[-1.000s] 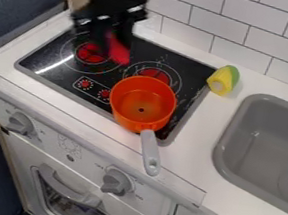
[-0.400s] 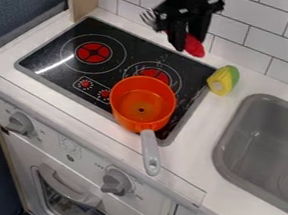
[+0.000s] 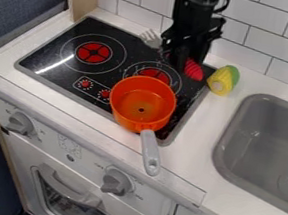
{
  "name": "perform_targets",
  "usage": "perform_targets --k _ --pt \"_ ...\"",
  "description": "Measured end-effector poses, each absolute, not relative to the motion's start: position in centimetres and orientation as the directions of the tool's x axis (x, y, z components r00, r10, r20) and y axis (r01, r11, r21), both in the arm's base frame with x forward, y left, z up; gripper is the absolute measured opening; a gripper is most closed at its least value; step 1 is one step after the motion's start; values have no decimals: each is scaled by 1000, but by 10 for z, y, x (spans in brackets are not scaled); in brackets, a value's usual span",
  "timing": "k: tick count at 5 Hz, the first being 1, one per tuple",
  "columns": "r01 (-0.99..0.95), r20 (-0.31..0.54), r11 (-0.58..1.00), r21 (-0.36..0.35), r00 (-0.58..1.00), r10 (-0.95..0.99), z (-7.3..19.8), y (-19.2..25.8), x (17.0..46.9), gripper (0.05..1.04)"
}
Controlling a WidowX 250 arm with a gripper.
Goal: Pick the red fork and put it above the red pot
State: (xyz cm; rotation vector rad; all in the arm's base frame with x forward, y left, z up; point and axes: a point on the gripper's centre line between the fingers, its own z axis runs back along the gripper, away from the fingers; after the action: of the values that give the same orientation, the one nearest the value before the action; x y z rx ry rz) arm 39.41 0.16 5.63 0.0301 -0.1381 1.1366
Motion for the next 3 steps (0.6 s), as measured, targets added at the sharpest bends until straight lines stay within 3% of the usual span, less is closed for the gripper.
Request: perform_targets --k 3 --pt "-917 126 398 6 396 910 30 5 397 413"
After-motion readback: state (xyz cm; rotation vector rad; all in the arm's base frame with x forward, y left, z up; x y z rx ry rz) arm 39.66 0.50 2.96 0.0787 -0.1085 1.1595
